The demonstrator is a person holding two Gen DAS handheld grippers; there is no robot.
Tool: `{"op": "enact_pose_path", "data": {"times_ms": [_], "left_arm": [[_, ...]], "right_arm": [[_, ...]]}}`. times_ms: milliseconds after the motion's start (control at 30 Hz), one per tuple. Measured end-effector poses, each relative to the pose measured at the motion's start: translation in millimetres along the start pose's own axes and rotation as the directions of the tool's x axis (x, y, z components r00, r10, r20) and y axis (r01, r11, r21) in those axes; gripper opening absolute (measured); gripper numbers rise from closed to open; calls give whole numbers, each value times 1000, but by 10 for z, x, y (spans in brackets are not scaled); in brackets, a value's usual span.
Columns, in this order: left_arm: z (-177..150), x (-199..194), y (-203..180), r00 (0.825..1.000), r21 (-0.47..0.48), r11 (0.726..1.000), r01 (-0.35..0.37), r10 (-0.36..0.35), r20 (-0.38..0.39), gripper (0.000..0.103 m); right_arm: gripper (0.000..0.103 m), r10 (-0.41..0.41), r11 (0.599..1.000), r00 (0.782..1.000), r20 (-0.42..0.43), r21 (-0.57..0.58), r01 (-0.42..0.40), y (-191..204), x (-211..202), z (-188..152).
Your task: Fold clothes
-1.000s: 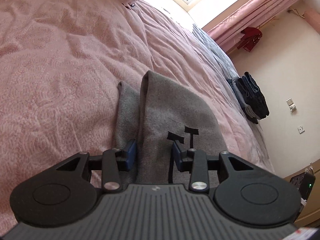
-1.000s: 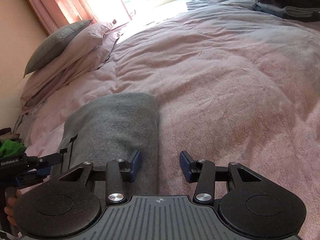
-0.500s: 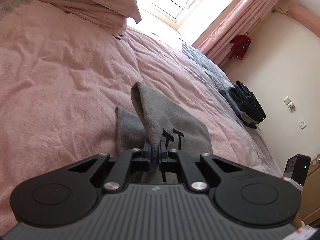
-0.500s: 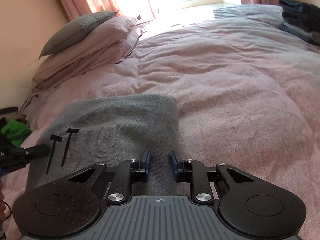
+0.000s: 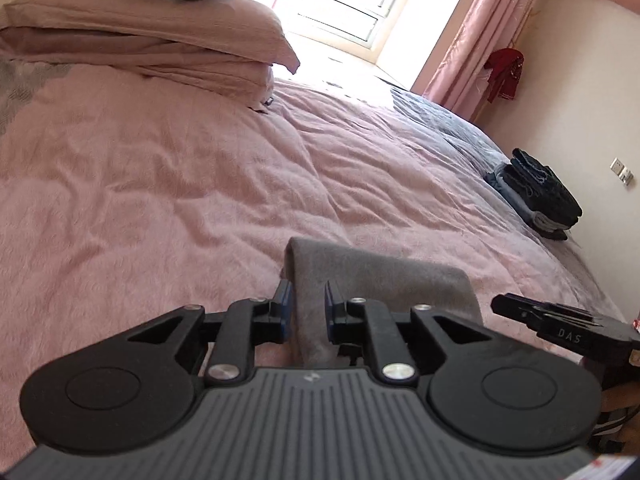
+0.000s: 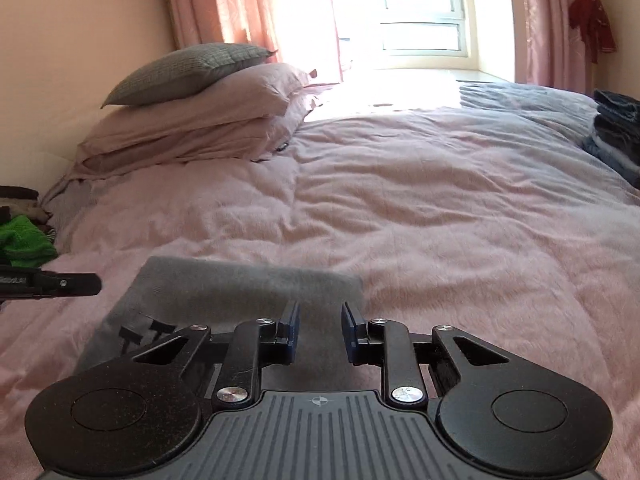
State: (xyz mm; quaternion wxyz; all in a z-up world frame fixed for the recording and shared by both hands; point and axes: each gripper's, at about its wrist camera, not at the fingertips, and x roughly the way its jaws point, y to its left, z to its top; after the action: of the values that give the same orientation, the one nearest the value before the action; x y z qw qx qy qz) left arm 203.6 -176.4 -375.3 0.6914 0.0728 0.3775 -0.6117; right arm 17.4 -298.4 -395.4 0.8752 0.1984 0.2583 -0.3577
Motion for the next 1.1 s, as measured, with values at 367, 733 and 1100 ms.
{"op": "enact_pose_path", "data": {"times_ms": [367,733,1100], "left_arm": [[-140,1026,-66,993,76,993,-92,97,-63,13],[-324,-66,-248,998,7,998,-60,60,-11,12],[-1250,-528,-610,991,38,992,-122,124,-41,13]], "right_arm": [[20,-14,992,998,-55,-124,7,-44,879,-79],[20,38,999,999,15,3,-38,-88,-349,-160],[20,4,994,998,-65,-106,-11,366,-747,-1110]]}}
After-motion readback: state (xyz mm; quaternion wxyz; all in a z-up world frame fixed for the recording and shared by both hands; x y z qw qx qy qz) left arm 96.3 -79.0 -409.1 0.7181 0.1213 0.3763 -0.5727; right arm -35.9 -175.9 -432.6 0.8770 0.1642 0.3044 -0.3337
